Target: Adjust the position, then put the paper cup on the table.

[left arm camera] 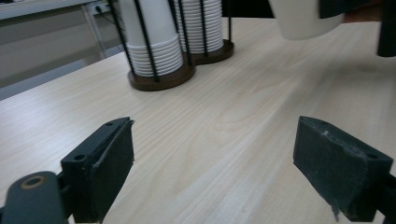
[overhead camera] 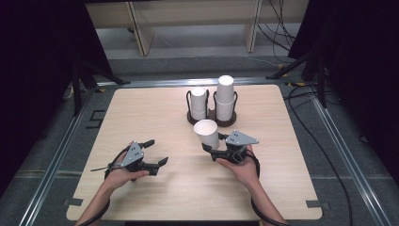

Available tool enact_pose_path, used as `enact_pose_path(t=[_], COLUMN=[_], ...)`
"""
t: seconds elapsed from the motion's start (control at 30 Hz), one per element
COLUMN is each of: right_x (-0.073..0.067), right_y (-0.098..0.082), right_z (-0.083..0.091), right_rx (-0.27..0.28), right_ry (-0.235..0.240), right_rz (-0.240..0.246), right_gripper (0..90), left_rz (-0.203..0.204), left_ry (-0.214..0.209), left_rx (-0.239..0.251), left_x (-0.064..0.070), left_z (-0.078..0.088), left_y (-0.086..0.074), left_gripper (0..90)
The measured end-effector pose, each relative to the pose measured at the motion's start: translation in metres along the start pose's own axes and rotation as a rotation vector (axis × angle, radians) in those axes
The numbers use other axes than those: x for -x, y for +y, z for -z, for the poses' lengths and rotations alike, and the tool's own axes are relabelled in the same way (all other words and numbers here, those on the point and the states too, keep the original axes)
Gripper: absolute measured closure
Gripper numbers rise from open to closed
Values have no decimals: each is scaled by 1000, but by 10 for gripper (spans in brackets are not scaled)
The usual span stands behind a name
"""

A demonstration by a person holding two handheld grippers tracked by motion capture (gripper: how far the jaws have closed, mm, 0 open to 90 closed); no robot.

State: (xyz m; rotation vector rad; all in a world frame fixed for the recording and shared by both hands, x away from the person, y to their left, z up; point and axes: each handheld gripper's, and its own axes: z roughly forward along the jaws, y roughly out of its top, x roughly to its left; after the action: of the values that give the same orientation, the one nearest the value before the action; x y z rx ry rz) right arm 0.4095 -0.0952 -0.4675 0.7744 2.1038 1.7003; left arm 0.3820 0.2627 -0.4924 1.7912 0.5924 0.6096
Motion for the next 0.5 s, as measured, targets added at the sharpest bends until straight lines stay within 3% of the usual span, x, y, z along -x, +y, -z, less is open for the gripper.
enact_pose_path(t=[0.07, 0.1, 0.27, 0.3, 0.33, 0.4, 0.43, 0.5], right_x=[1, 0, -1, -4, -3, -4, -3, -2], right_y=[0, -1, -2, -2, -2, -1, 0, -1], right_z=[0, 1, 1, 1, 0, -1, -1, -3], right_rx=[8, 5, 17, 25, 41, 35, 47, 67], right_ry=[-6, 0, 1, -3, -4, -8, -21, -5], right_rz=[18, -4, -7, -24, 4, -11, 9, 1], right_gripper=[343, 343, 344, 343, 344, 344, 344, 344], left_rz=[8, 13, 38, 47, 58, 56, 62, 66], left_ry=[9, 10, 14, 0, 2, 12, 20, 28], left_rx=[6, 15, 24, 55, 54, 42, 43, 49], left_x=[1, 2, 5, 6, 8, 8, 8, 8], left_z=[0, -1, -1, -2, -2, 0, 0, 0], left_y=[-1, -3, 0, 2, 3, 4, 4, 3], left_gripper=[112, 108, 98, 97, 95, 92, 90, 88])
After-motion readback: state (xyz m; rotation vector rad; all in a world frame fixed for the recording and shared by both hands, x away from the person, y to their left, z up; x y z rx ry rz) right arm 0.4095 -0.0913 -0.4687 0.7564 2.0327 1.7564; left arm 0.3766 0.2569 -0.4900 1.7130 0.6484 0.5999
